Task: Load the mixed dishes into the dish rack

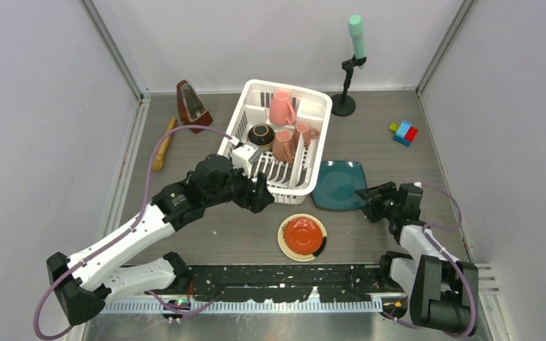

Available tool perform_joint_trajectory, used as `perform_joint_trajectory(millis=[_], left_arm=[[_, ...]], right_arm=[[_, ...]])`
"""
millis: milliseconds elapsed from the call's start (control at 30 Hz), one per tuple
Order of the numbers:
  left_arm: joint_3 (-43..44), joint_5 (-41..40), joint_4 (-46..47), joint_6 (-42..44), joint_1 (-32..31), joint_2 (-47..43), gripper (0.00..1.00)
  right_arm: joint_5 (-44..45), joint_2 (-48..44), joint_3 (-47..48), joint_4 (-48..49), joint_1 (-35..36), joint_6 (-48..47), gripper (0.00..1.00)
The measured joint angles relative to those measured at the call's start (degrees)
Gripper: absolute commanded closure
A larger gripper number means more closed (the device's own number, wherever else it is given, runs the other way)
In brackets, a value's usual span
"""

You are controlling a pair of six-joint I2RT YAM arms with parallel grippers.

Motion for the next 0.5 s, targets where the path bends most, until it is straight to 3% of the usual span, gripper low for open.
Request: perform_joint_trajectory(millis=[267, 333, 400, 467, 500], left_arm=[[-0.61, -1.57, 0.92, -0.2, 0.0, -2.12, 0.29], [-0.92, -1.84, 1.27, -0.24, 0.0, -2.12, 0.29], [-1.05, -1.88, 1.29, -0.35, 0.0, -2.12, 0.3], [-1.05, -1.88, 1.42, -0.39, 0.0, -2.12, 0.3], [-1.05, -1.88, 1.49, -0.39, 0.0, -2.12, 0.3]], right_arm=[[2.67, 5.09, -1.6, 11.3, 0.0, 0.44, 0.43], [2.36, 8.04, -1.4, 15.06, 0.0, 0.76, 0.47], [2.05, 11.54, -0.96, 18.56, 0.0, 1.09, 0.56], [1.77, 14.78, -0.68, 21.59, 0.04, 1.55, 0.76], [1.84, 16.39, -0.57, 22.77, 0.07, 1.4, 0.93]])
